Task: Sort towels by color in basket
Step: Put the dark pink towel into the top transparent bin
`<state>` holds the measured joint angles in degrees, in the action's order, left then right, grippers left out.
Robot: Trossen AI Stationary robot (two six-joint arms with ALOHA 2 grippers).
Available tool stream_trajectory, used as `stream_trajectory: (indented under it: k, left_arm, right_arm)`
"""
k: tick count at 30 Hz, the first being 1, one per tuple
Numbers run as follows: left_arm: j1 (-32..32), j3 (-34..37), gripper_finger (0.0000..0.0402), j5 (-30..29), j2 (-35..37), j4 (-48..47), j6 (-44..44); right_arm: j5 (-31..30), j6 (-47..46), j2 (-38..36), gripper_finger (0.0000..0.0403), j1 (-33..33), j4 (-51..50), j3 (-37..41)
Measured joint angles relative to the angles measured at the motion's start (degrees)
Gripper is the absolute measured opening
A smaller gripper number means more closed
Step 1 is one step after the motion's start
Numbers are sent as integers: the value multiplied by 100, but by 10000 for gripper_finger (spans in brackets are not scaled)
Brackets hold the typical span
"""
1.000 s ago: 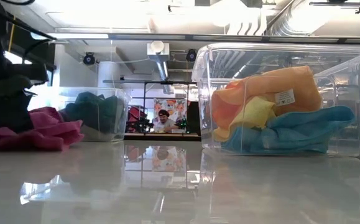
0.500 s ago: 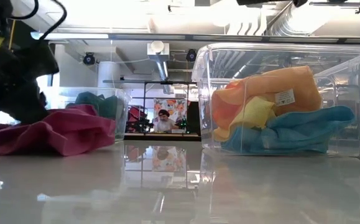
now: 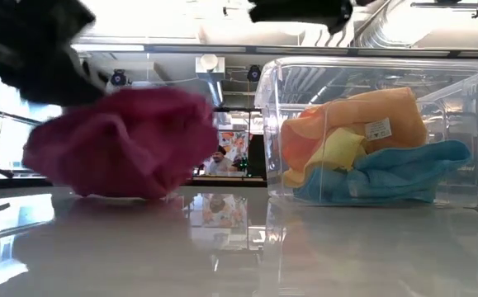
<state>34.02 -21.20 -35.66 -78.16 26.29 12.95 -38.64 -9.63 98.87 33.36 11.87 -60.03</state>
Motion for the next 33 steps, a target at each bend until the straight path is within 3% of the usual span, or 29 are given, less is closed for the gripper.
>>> stream_trajectory:
  k: [3, 7, 11, 18, 21, 33]
  left_arm:
    - [201, -644, 1, -104, -75, -585, -717]
    - [490, -1621, 1, -1126, -84, -1931, -1189]
    - [601, -2773, 1, -2309, -7, -3768, -1258]
    - [207, -4441, 1, -3484, 256, -6628, -1037]
    - [-164, -4815, 1, -3764, 494, -6979, -1445]
    - [-1945, -5608, 1, -4010, 1640, -6782, -3695]
  right_arm:
    - [396, 366, 144, 153, -38, 398, 0]
    - [460, 516, 175, 153, -37, 583, 0]
    - [446, 560, 175, 153, -37, 625, 0]
    - [438, 516, 173, 153, -34, 601, 0]
    - [438, 512, 173, 153, -34, 550, 0]
    - [438, 431, 173, 153, -39, 468, 0]
